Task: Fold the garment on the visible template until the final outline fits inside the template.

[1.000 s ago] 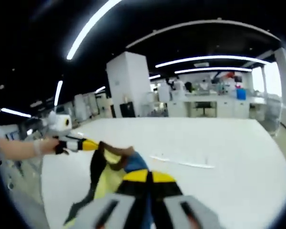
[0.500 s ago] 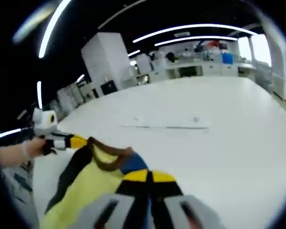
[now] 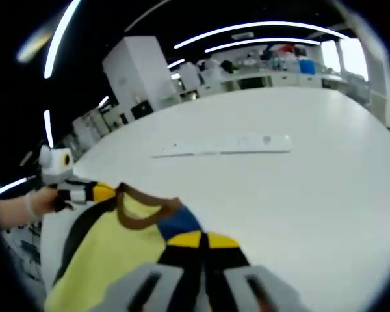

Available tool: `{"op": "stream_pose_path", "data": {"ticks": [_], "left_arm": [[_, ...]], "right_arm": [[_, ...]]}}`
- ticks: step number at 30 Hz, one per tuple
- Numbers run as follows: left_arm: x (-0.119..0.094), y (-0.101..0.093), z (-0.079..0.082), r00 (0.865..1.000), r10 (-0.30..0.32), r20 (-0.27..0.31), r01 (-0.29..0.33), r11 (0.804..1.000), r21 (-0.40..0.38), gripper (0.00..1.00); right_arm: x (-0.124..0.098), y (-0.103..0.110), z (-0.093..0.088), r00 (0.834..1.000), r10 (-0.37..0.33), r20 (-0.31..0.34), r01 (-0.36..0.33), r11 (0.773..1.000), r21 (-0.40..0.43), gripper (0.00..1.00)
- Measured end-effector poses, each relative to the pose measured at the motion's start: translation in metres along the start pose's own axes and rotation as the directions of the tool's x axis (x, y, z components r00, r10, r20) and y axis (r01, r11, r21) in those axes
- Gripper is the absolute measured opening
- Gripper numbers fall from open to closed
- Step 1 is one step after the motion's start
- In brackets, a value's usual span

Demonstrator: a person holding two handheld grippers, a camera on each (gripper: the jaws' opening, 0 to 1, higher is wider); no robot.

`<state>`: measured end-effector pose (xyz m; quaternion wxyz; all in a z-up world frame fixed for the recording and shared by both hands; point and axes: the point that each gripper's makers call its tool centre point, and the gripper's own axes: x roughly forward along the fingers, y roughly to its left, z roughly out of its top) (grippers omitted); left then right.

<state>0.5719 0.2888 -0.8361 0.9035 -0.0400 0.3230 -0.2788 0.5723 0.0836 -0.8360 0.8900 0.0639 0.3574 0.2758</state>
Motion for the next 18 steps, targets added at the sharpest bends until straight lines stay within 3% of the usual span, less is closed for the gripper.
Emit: {"op": "stream_pose_path", "data": {"ticks": [9, 11, 13, 15, 17, 18], "left_arm": [[0.000, -0.003, -0.004, 1.000, 0.008, 0.000, -0.008, 0.999, 0.044, 0.00], [0.000, -0.001, -0.002, 1.000, 0.007, -0.002, -0.007, 0.999, 0.033, 0.04], [-0.003, 0.001, 0.001, 1.000, 0.015, 0.004, -0.015, 0.999, 0.037, 0.19], [-0.006, 0.005, 0.005, 1.000, 0.023, 0.010, -0.023, 1.000, 0.016, 0.36], [-0.012, -0.003, 0.008, 1.000, -0.013, 0.016, 0.013, 1.000, -0.005, 0.40], [-0.017, -0.007, 0.010, 1.000, -0.022, 0.022, 0.021, 0.999, 0.026, 0.39]], "right_arm": [[0.003, -0.003, -0.004, 0.999, -0.018, -0.026, 0.018, 1.000, -0.008, 0.00], [0.001, 0.002, -0.006, 0.999, 0.007, -0.035, -0.006, 1.000, 0.022, 0.00], [-0.002, 0.008, -0.003, 0.999, 0.046, -0.009, -0.045, 0.994, 0.102, 0.11], [-0.005, 0.009, 0.001, 0.998, 0.052, 0.016, -0.054, 0.994, 0.098, 0.31], [-0.007, 0.011, 0.003, 0.996, 0.091, 0.016, -0.092, 0.994, 0.054, 0.36], [-0.016, 0.017, 0.000, 0.995, 0.105, 0.000, -0.104, 0.993, 0.049, 0.36]]}}
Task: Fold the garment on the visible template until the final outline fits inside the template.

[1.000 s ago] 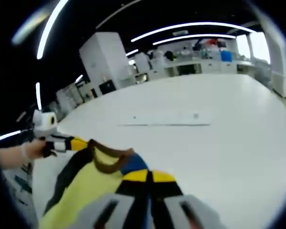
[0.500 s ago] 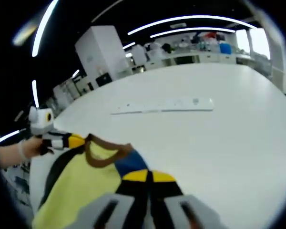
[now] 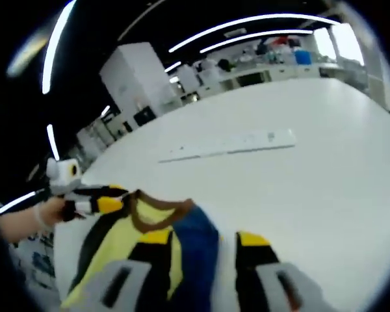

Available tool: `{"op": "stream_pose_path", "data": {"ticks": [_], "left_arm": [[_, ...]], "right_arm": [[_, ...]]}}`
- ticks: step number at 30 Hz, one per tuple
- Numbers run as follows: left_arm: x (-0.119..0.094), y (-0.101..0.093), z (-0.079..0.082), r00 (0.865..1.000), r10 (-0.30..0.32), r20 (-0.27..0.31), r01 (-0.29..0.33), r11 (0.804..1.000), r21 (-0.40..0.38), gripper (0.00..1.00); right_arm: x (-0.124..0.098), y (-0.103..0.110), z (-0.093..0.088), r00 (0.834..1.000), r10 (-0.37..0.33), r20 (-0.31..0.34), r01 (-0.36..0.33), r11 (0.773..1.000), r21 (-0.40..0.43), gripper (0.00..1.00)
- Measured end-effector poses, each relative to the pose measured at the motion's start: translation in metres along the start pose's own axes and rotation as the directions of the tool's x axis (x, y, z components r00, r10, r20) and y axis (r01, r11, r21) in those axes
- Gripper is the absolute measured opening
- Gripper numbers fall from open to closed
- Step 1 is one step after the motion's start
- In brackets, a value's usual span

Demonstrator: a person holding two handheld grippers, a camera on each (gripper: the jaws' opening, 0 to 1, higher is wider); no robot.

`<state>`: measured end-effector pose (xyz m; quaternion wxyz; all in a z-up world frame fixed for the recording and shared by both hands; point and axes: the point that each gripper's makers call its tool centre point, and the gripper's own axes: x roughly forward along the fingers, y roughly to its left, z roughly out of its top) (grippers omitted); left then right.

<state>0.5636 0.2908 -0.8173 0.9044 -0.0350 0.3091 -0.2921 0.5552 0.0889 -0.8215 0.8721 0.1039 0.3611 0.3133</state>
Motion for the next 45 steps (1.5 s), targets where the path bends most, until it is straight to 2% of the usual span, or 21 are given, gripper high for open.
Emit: {"op": "stream_pose_path", "data": {"ticks": [2, 4, 5, 7, 9, 10, 13, 14, 16, 17, 22, 26, 29, 30, 32, 34, 38, 41, 45], "left_arm": [[-0.007, -0.001, 0.006, 1.000, -0.019, 0.012, 0.019, 1.000, 0.004, 0.40], [-0.014, -0.012, 0.009, 0.998, -0.050, 0.024, 0.049, 0.999, 0.007, 0.48], [-0.019, -0.022, 0.012, 0.997, -0.070, 0.030, 0.069, 0.997, 0.033, 0.51], [-0.027, -0.033, 0.018, 0.995, -0.088, 0.049, 0.083, 0.991, 0.105, 0.61], [-0.033, -0.037, 0.028, 0.990, -0.091, 0.103, 0.074, 0.984, 0.160, 0.76], [-0.035, -0.037, 0.031, 0.988, -0.100, 0.113, 0.081, 0.983, 0.166, 0.80], [-0.053, -0.057, 0.031, 0.981, -0.155, 0.120, 0.131, 0.974, 0.185, 0.89], [-0.057, -0.059, 0.031, 0.981, -0.155, 0.117, 0.130, 0.973, 0.192, 0.92], [-0.069, -0.065, 0.030, 0.980, -0.167, 0.108, 0.142, 0.967, 0.210, 0.99], [-0.078, -0.074, 0.029, 0.978, -0.183, 0.099, 0.157, 0.962, 0.223, 0.98], [-0.108, -0.088, 0.035, 0.965, -0.217, 0.148, 0.181, 0.957, 0.226, 0.99], [-0.126, -0.091, 0.032, 0.962, -0.229, 0.152, 0.189, 0.953, 0.236, 0.99], [-0.140, -0.097, 0.028, 0.957, -0.237, 0.167, 0.199, 0.956, 0.215, 0.91], [-0.144, -0.097, 0.027, 0.956, -0.239, 0.171, 0.202, 0.957, 0.211, 0.92], [-0.151, -0.103, 0.024, 0.954, -0.239, 0.181, 0.200, 0.958, 0.207, 0.95], [-0.157, -0.096, 0.022, 0.953, -0.245, 0.179, 0.207, 0.956, 0.207, 0.93], [-0.168, -0.101, 0.014, 0.951, -0.252, 0.180, 0.216, 0.956, 0.198, 0.92], [-0.177, -0.104, 0.013, 0.944, -0.261, 0.202, 0.224, 0.956, 0.188, 0.91], [-0.187, -0.114, 0.002, 0.942, -0.266, 0.207, 0.227, 0.954, 0.195, 0.89]], "right_arm": [[-0.008, 0.004, 0.000, 1.000, 0.005, 0.010, -0.005, 1.000, -0.013, 0.43], [-0.014, 0.008, 0.001, 0.999, 0.019, 0.030, -0.018, 1.000, -0.018, 0.56], [-0.019, 0.013, 0.001, 0.999, 0.031, 0.040, -0.030, 0.999, -0.019, 0.60], [-0.029, 0.022, 0.000, 0.998, 0.041, 0.051, -0.039, 0.999, -0.030, 0.71], [-0.033, 0.025, 0.001, 0.997, 0.045, 0.063, -0.042, 0.998, -0.036, 0.81], [-0.034, 0.026, 0.001, 0.997, 0.047, 0.069, -0.045, 0.998, -0.036, 0.85], [-0.046, 0.036, -0.002, 0.996, 0.052, 0.074, -0.048, 0.998, -0.050, 0.96], [-0.050, 0.041, -0.003, 0.996, 0.061, 0.072, -0.057, 0.997, -0.057, 0.99], [-0.056, 0.048, -0.008, 0.996, 0.072, 0.056, -0.068, 0.995, -0.074, 0.99], [-0.059, 0.049, -0.010, 0.997, 0.069, 0.047, -0.065, 0.993, -0.094, 0.99], [-0.080, 0.068, -0.014, 0.996, 0.073, 0.055, -0.067, 0.991, -0.112, 0.99], [-0.090, 0.079, -0.015, 0.994, 0.086, 0.072, -0.078, 0.991, -0.108, 0.99], [-0.097, 0.084, -0.019, 0.993, 0.086, 0.076, -0.076, 0.990, -0.118, 0.99], [-0.100, 0.086, -0.020, 0.993, 0.088, 0.080, -0.078, 0.990, -0.114, 0.99], [-0.104, 0.087, -0.021, 0.992, 0.087, 0.095, -0.077, 0.992, -0.103, 0.99], [-0.109, 0.087, -0.024, 0.992, 0.078, 0.101, -0.068, 0.993, -0.098, 0.97], [-0.125, 0.089, -0.031, 0.991, 0.059, 0.117, -0.048, 0.995, -0.091, 0.96], [-0.131, 0.088, -0.035, 0.991, 0.048, 0.126, -0.038, 0.996, -0.082, 0.94], [-0.142, 0.086, -0.051, 0.994, 0.036, 0.107, -0.028, 0.997, -0.073, 0.91]]}}
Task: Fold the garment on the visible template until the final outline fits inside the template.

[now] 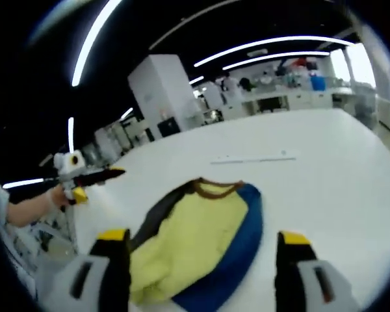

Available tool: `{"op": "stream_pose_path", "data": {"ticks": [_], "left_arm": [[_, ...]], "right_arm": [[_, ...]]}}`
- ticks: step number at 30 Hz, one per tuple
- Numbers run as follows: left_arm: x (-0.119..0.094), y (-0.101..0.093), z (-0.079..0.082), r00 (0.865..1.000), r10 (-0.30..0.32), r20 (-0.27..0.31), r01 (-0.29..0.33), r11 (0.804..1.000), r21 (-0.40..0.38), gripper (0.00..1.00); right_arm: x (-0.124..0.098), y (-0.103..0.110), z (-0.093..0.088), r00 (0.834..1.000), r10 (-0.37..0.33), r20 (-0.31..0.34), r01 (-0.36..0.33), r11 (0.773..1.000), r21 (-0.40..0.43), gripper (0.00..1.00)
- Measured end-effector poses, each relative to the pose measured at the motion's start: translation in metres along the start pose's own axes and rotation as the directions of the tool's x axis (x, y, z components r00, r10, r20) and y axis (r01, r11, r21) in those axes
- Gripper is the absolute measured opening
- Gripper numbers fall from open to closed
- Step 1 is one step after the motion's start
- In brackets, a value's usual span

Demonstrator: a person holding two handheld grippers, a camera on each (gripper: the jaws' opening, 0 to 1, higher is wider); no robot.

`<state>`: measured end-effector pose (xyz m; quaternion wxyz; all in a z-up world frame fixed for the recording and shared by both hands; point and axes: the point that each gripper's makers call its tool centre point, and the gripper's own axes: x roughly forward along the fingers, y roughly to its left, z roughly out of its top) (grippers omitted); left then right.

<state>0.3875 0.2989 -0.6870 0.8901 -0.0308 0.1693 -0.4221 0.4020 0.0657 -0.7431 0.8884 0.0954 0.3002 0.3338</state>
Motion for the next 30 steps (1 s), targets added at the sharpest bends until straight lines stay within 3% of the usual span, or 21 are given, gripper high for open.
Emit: {"op": "stream_pose_path", "data": {"ticks": [12, 18, 30], "left_arm": [[-0.015, -0.022, -0.020, 1.000, 0.017, 0.002, -0.017, 0.999, -0.049, 0.86], [-0.014, -0.023, -0.027, 1.000, 0.024, 0.011, -0.023, 0.998, -0.063, 0.84], [-0.013, -0.032, -0.016, 0.998, 0.022, 0.054, -0.019, 0.998, -0.057, 0.83]], "right_arm": [[-0.027, -0.002, -0.047, 0.997, -0.011, -0.072, 0.013, 0.999, 0.029, 0.85], [-0.026, -0.010, -0.056, 0.996, -0.005, -0.085, 0.008, 0.999, 0.036, 0.80], [-0.028, -0.008, -0.072, 0.995, 0.007, -0.096, 0.000, 0.998, 0.066, 0.69]]}}
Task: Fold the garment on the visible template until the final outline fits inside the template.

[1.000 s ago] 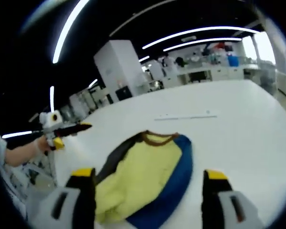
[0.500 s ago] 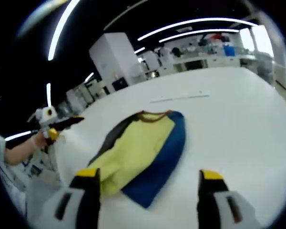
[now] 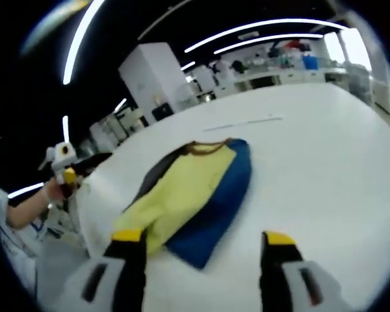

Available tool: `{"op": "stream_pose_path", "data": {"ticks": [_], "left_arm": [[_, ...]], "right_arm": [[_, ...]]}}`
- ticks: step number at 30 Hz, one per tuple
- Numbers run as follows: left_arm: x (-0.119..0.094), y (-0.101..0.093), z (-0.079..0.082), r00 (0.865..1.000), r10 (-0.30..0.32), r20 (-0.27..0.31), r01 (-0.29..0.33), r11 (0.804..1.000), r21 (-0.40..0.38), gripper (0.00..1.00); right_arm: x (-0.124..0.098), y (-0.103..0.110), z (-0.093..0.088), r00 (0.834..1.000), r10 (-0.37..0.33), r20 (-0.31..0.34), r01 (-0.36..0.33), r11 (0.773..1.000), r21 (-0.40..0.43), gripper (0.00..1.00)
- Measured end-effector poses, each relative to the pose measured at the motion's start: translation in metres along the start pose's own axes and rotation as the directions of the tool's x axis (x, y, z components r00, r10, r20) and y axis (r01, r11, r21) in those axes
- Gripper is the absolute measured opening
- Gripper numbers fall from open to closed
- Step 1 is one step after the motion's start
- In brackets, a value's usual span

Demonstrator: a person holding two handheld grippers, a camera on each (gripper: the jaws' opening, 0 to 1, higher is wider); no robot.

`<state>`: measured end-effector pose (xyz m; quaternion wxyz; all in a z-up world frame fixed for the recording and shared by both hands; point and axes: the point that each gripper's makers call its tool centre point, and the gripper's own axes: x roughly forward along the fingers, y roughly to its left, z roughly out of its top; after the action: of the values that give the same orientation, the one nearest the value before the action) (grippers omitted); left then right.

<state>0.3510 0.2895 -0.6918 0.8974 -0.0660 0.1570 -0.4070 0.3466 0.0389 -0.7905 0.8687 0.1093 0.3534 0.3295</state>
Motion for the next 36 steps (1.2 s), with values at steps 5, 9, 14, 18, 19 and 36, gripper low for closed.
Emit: {"op": "stream_pose_path", "data": {"ticks": [5, 9, 14, 18, 19, 36], "left_arm": [[-0.004, 0.001, -0.017, 0.998, 0.010, -0.058, -0.008, 1.000, 0.023, 0.82], [-0.015, -0.006, -0.023, 0.999, 0.020, -0.048, -0.021, 1.000, -0.004, 0.81], [-0.029, -0.020, -0.028, 0.999, 0.024, -0.029, -0.025, 0.999, -0.020, 0.79], [-0.041, -0.027, -0.028, 0.999, 0.029, -0.027, -0.029, 1.000, -0.005, 0.78], [-0.044, -0.027, -0.028, 0.999, 0.032, -0.023, -0.032, 0.999, -0.007, 0.78], [-0.049, -0.022, -0.036, 0.999, 0.038, -0.027, -0.038, 0.999, -0.016, 0.75]], "right_arm": [[-0.001, 0.002, -0.006, 1.000, 0.003, -0.008, -0.003, 1.000, 0.011, 0.63], [0.003, 0.003, -0.021, 0.999, 0.008, -0.044, -0.007, 0.999, 0.039, 0.50], [0.013, 0.005, -0.033, 0.998, 0.013, -0.062, -0.008, 0.996, 0.087, 0.37], [0.018, 0.011, -0.041, 0.997, 0.004, -0.076, 0.004, 0.995, 0.105, 0.36], [0.020, 0.008, -0.044, 0.997, 0.003, -0.080, 0.006, 0.993, 0.120, 0.34], [0.004, 0.017, -0.004, 0.999, 0.044, 0.017, -0.047, 0.978, 0.203, 0.00]]}}
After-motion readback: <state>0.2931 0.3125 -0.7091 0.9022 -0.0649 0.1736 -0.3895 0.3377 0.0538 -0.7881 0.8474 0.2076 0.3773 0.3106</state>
